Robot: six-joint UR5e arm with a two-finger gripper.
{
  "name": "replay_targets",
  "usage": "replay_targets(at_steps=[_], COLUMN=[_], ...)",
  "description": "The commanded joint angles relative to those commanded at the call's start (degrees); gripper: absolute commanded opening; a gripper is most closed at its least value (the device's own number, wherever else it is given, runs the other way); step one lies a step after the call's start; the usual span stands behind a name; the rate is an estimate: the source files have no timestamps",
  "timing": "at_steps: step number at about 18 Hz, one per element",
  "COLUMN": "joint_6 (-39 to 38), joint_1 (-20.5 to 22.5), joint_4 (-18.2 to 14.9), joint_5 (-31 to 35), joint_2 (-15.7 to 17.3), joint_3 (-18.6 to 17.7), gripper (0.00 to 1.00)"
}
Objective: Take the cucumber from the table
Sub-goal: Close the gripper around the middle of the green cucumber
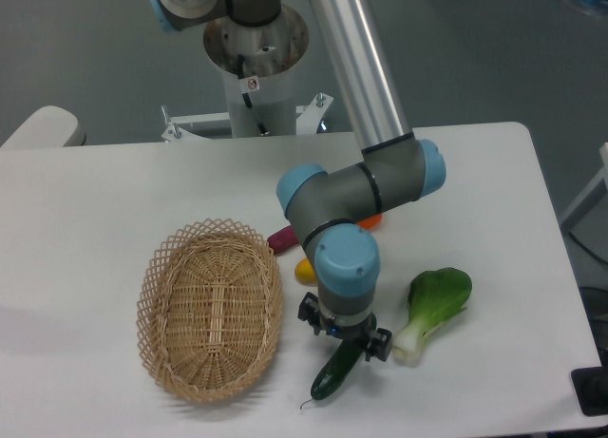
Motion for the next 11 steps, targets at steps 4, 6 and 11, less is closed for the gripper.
replay_targets(at_steps=[4, 6, 11], joint_6=[1.76, 1.85, 2.38], joint_1=[0.0, 0.0, 0.0], joint_4=[0.0, 0.26, 0.26], joint_5=[0.0, 0.0, 0.0], joint_2=[-0.27, -0.35, -0.62], joint_3=[0.0, 0.09, 0.53], gripper=[1.0, 0.83, 0.42])
